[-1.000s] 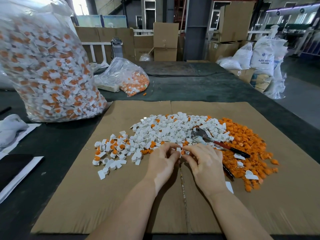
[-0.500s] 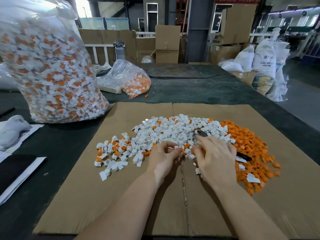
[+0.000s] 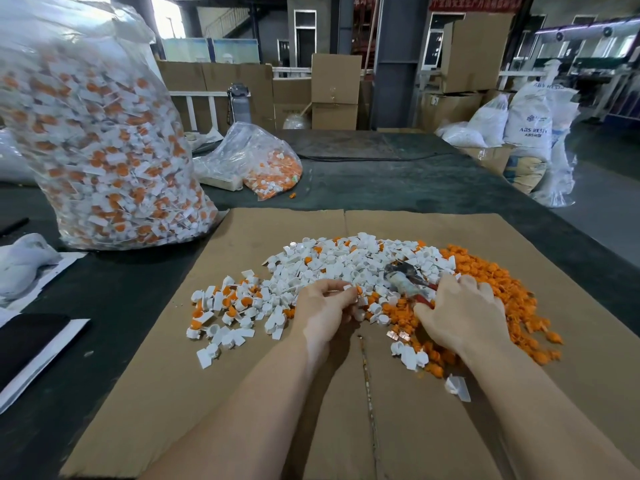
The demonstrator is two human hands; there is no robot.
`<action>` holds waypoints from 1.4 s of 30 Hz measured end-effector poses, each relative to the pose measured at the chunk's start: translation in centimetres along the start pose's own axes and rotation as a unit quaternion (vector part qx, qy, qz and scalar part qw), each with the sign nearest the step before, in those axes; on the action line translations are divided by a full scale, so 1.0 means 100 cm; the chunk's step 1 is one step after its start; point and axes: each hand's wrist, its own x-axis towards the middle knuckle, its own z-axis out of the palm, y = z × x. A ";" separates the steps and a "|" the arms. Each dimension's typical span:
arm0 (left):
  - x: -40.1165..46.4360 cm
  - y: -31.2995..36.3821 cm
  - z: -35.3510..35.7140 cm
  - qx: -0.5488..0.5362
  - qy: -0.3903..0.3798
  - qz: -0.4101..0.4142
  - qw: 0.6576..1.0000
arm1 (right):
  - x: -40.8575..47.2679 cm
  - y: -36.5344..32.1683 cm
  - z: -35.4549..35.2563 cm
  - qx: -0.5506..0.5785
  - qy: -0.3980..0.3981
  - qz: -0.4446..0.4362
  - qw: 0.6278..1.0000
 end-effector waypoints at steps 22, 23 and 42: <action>0.013 0.015 -0.010 -0.024 0.080 -0.014 0.996 | -0.018 -0.026 -0.034 0.346 -0.345 -0.089 0.868; 0.013 0.015 -0.010 -0.028 0.081 -0.014 0.996 | -0.018 -0.026 -0.034 0.339 -0.339 -0.094 0.872; -0.006 0.007 -0.005 -0.055 0.078 0.017 0.995 | -0.025 -0.015 -0.012 0.308 -0.149 -0.099 0.934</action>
